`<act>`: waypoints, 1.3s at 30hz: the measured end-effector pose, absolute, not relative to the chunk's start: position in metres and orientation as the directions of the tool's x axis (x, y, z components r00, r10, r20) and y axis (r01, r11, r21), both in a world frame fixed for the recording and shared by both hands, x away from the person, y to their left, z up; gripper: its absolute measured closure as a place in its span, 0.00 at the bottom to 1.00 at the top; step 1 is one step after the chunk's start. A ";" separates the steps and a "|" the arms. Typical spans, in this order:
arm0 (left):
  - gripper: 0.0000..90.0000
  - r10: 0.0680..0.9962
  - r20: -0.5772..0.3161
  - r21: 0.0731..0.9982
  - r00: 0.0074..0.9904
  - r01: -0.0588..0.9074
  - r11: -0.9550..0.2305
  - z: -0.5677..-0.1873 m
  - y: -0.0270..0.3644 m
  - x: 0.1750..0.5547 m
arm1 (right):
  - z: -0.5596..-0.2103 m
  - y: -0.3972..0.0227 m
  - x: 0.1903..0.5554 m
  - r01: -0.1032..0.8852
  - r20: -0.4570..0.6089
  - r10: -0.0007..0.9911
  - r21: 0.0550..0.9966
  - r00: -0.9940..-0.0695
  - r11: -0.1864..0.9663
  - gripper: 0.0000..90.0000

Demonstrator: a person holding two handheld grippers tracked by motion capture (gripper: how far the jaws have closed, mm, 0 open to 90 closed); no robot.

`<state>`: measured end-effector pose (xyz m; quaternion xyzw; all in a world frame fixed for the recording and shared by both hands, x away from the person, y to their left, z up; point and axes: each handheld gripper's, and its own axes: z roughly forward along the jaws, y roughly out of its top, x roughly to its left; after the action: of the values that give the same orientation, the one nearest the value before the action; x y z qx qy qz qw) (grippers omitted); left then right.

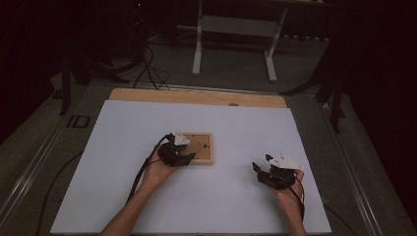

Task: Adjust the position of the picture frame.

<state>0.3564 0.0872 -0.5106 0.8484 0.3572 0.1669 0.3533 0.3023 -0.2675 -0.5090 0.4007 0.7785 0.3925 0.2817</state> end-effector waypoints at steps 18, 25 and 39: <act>0.57 0.727 0.029 0.718 0.686 0.491 -0.493 -0.510 0.080 0.354 | -0.509 -0.267 0.303 0.402 -0.124 0.843 0.836 -0.523 0.373 0.43; 0.57 0.741 0.017 0.714 0.672 0.510 -0.480 -0.510 0.078 0.354 | -0.509 -0.268 0.302 0.403 -0.118 0.845 0.839 -0.522 0.366 0.43; 0.57 0.718 0.002 0.716 0.696 0.500 -0.488 -0.510 0.081 0.357 | -0.509 -0.267 0.302 0.402 -0.119 0.843 0.838 -0.525 0.369 0.43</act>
<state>0.3567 0.0814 -0.5105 0.8489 0.3588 0.1524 0.3571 0.3024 -0.2668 -0.5093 0.3995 0.7790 0.3947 0.2790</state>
